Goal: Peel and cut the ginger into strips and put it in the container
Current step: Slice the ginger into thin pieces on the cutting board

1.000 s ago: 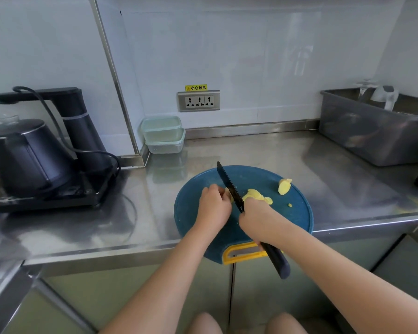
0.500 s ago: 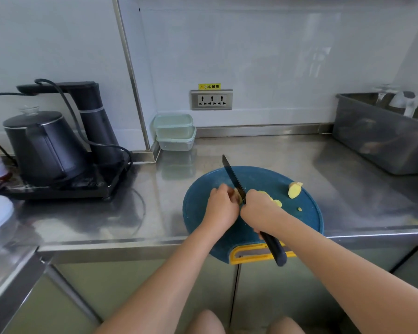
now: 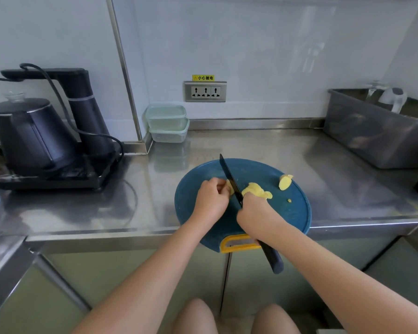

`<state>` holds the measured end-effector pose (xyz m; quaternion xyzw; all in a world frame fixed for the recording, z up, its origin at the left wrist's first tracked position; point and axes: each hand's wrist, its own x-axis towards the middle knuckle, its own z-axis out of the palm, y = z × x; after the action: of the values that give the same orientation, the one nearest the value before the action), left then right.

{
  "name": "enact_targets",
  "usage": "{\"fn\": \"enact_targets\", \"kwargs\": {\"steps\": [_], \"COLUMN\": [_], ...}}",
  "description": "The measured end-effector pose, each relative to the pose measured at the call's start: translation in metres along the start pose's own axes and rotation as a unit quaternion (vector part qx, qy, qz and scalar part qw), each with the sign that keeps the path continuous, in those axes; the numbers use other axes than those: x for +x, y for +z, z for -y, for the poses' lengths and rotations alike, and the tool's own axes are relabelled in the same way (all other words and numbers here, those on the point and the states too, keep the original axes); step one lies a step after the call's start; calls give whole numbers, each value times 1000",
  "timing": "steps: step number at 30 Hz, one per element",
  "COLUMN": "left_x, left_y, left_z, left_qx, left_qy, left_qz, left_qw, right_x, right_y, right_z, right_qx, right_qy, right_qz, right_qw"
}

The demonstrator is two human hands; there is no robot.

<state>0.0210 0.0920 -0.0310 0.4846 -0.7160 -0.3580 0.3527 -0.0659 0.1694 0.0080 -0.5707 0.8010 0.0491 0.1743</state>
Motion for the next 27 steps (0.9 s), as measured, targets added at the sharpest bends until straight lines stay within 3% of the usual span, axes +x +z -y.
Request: {"fn": "enact_targets", "kwargs": {"steps": [3, 5, 10, 14, 20, 22, 27], "left_x": [1, 1, 1, 1, -4, -4, 0], "left_y": [1, 2, 0, -3, 2, 2, 0], "left_z": [2, 2, 2, -1, 0, 0, -1], "left_qx": [8, 0, -8, -15, -18, -7, 9], "left_qy": [5, 3, -6, -19, 5, 7, -6], "left_qz": [-3, -3, 12, 26, 10, 10, 5], "left_qw": [1000, 1000, 1000, 999, 1000, 1000, 1000], "right_x": [1, 2, 14, 18, -1, -4, 0], "right_y": [-7, -9, -27, -34, -12, -11, -21], "right_z": [5, 3, 17, 20, 7, 5, 16], "right_qx": [197, 260, 237, 175, 196, 140, 117], "right_qy": [38, 8, 59, 35, 29, 19, 47], "right_qz": [-6, -53, -48, -24, -43, -23, 28], "right_qw": [980, 964, 968, 984, 979, 990, 992]}}
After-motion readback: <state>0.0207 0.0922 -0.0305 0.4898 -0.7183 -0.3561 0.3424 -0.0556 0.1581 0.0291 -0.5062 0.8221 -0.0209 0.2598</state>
